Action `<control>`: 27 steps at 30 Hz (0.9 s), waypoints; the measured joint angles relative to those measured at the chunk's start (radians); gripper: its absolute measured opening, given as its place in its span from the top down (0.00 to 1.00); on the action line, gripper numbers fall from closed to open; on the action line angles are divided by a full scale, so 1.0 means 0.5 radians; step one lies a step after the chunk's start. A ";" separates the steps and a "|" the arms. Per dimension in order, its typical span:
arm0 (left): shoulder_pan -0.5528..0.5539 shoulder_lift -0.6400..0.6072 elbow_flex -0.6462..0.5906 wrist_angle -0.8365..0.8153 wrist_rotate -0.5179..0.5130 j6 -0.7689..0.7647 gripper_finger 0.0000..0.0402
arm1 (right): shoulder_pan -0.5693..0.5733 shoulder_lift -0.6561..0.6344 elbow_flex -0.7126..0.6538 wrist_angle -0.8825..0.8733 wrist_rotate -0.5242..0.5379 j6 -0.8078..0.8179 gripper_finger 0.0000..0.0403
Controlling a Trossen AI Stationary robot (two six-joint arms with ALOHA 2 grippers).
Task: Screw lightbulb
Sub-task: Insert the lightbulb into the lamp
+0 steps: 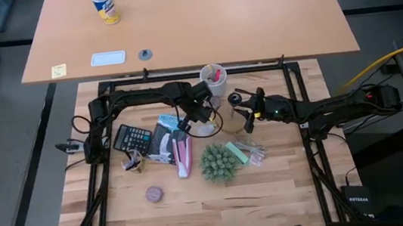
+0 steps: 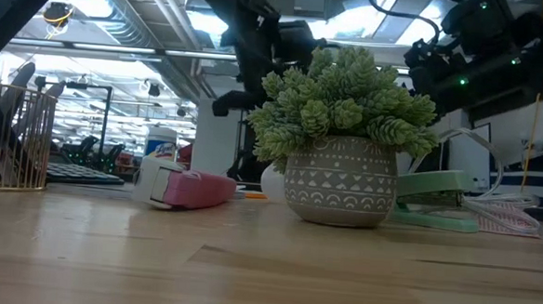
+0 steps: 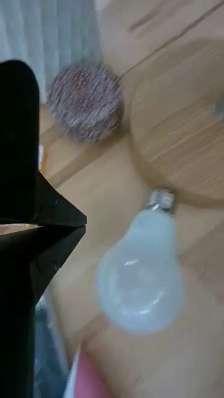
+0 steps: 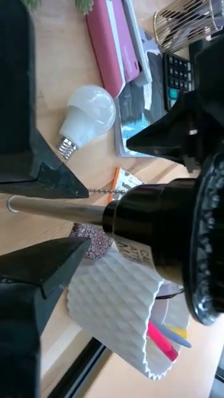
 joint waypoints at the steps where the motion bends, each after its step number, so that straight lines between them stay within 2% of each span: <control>1: 0.004 0.010 0.000 0.001 0.003 -0.001 1.00 | 0.000 0.000 0.000 0.002 0.000 0.023 0.72; 9: -0.046 0.086 0.000 -0.098 0.131 -0.109 1.00 | 0.000 -0.001 0.001 -0.005 -0.005 0.113 0.72; 16: -0.219 0.173 0.000 -0.013 0.265 -0.078 1.00 | 0.000 -0.001 0.001 -0.010 -0.020 0.117 0.72; 22: -0.332 0.181 0.002 0.271 0.259 -0.045 1.00 | 0.000 -0.001 0.001 -0.011 -0.020 0.117 0.72; 27: -0.329 0.181 0.029 0.282 0.144 -0.056 1.00 | 0.000 -0.001 0.002 -0.013 -0.021 0.116 0.72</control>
